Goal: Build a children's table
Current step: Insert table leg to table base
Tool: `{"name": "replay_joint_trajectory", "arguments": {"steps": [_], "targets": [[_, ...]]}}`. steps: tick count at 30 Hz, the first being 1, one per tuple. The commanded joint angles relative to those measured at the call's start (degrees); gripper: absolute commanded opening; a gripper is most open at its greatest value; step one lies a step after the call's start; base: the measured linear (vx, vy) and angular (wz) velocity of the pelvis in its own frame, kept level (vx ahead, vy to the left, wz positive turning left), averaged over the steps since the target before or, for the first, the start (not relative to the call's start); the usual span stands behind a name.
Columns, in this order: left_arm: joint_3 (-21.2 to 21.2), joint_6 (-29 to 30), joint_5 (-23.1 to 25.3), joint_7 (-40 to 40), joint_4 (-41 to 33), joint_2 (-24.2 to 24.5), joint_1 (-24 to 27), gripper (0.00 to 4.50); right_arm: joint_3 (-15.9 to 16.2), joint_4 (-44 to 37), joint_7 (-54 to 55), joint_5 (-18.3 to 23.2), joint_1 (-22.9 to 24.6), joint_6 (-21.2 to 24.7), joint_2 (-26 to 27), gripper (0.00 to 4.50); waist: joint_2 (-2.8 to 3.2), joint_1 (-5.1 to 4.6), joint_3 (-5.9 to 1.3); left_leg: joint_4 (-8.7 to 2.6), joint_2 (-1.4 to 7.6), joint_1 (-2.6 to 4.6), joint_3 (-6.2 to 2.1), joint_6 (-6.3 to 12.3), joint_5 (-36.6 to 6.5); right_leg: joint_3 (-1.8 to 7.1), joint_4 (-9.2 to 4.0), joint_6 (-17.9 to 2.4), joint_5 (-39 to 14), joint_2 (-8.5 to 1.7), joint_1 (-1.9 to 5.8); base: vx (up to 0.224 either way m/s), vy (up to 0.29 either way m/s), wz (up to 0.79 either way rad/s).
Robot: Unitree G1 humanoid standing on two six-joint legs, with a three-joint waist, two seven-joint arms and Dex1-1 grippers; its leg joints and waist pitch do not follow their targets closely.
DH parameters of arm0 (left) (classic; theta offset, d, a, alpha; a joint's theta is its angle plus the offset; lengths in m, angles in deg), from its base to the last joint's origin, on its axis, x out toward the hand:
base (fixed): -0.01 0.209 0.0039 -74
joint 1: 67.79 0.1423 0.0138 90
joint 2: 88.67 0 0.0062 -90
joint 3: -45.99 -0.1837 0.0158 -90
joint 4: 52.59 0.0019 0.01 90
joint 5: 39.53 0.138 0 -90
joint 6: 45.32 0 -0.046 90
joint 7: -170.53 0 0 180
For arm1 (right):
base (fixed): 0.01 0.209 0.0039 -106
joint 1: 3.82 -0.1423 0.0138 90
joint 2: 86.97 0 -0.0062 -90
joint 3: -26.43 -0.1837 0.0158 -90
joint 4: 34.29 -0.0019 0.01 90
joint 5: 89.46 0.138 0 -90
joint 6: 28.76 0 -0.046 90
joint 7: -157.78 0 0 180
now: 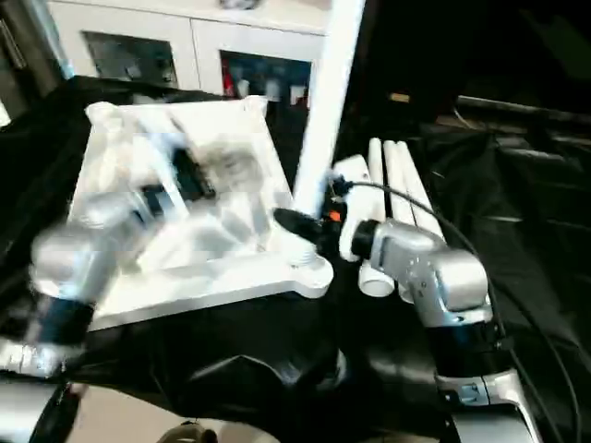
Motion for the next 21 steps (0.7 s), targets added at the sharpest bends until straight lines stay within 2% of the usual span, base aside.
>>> {"name": "replay_joint_trajectory", "arguments": {"steps": [1,2,5,6,7,8,9,10,11,13,14,17,21], "targets": [[-2.34,0.26,1.46,2.45,-0.82,1.08,0.70,2.86,1.23,0.41,1.17,-2.75,0.95,-1.51,-1.28,1.90,0.59,-0.24,-4.39,-4.02,2.73,1.42,-0.82,-3.45,-6.67,2.68,-3.82,-11.29,-0.30,-4.37,2.80,0.000,0.000,0.00],[-5.91,-0.36,4.05,4.21,0.09,2.58,1.71,2.86,2.17,1.03,2.18,-4.27,1.60,-2.16,-1.38,1.90,0.52,-0.22,-4.42,-3.99,2.73,1.47,-0.79,-3.40,-7.03,2.75,-3.92,-11.26,-0.90,-4.54,2.85,0.000,0.000,0.00],[-8.83,-1.50,7.06,6.21,1.44,3.27,2.64,2.86,2.20,1.43,3.18,-5.28,1.92,-3.16,-0.83,1.90,0.54,-0.52,-4.30,-4.09,2.75,1.42,-0.82,-3.13,-8.37,2.92,-4.25,-10.30,-4.22,-4.54,2.84,0.000,0.000,0.00],[-10.20,-1.70,8.27,7.37,2.11,3.32,3.28,2.86,2.70,1.78,3.39,-6.68,2.02,-5.17,-0.79,1.90,0.84,-0.55,-4.28,-4.13,2.82,1.45,-0.90,-3.28,-8.82,2.91,-4.33,-10.39,-5.06,-4.58,2.76,0.000,0.000,0.00],[-10.94,-1.76,8.89,7.94,2.49,3.31,3.63,2.86,3.06,2.00,3.44,-7.57,2.06,-6.51,-0.83,1.90,0.78,-0.65,-4.25,-4.17,2.90,1.53,-0.89,-3.50,-9.47,2.87,-4.45,-10.37,-5.93,-4.52,2.54,0.000,0.000,0.00],[-11.61,-2.33,9.47,8.39,3.06,3.11,4.06,2.86,2.84,2.20,3.57,-7.98,2.13,-7.42,-0.50,1.90,0.77,-0.68,-4.28,-4.14,2.85,1.52,-0.87,-3.57,-9.59,2.90,-4.40,-10.51,-5.91,-4.53,2.62,0.000,0.000,0.00],[-12.20,-2.28,9.67,8.75,3.52,2.90,4.47,2.86,2.37,2.37,3.83,-8.16,2.13,-8.33,-0.06,1.90,1.02,-0.68,-4.25,-4.14,2.89,1.59,-0.87,-3.54,-10.09,2.96,-4.49,-10.88,-5.94,-4.61,2.48,0.000,0.000,0.00],[-12.48,-2.19,9.65,8.91,3.76,2.78,4.68,2.86,1.97,2.46,4.02,-8.10,2.11,-8.69,0.25,1.90,0.93,-0.67,-4.31,-4.13,2.84,1.61,-0.86,-3.50,-10.16,2.92,-4.40,-11.21,-5.29,-4.47,2.54,0.000,0.000,0.00],[-13.27,-2.88,9.93,9.28,3.86,3.06,5.00,2.86,1.83,2.46,4.18,-7.99,2.06,-8.69,0.34,1.90,1.21,-0.64,-4.36,-4.13,2.93,1.63,-0.95,-3.52,-10.07,2.91,-4.21,-11.47,-4.59,-4.52,2.55,0.000,0.000,0.00],[-14.15,-3.39,10.52,9.35,4.09,3.44,5.32,2.86,1.80,2.28,4.37,-8.01,2.08,-8.93,0.35,1.90,1.10,-0.65,-4.45,-4.10,2.97,1.58,-0.96,-2.96,-9.22,2.88,-3.99,-12.12,-1.96,-4.42,2.67,0.000,0.000,0.00],[-14.78,-4.28,11.42,9.42,4.38,3.77,5.45,2.58,1.54,2.05,4.41,-7.78,2.15,-8.89,0.54,1.90,1.12,-0.66,-4.43,-4.11,2.97,1.56,-0.95,-2.79,-9.07,2.89,-4.05,-12.21,-1.46,-4.39,2.66,0.000,0.000,0.00],[-15.51,-4.31,13.43,9.81,5.45,4.25,5.31,2.45,0.75,1.63,4.14,-7.01,2.13,-8.65,1.11,1.90,1.19,-0.71,-4.41,-4.09,2.90,1.58,-0.92,-2.49,-9.21,2.86,-3.99,-12.42,-1.07,-4.38,2.67,0.000,0.000,0.00],[-16.50,-5.03,15.51,10.20,6.39,4.99,5.26,2.02,0.48,1.71,3.23,-6.99,2.03,-8.59,1.49,1.90,1.24,-0.70,-4.35,-4.19,2.98,1.65,-0.98,-2.77,-10.29,2.90,-4.15,-12.24,-2.90,-4.50,2.67,0.000,0.000,0.00]]}}
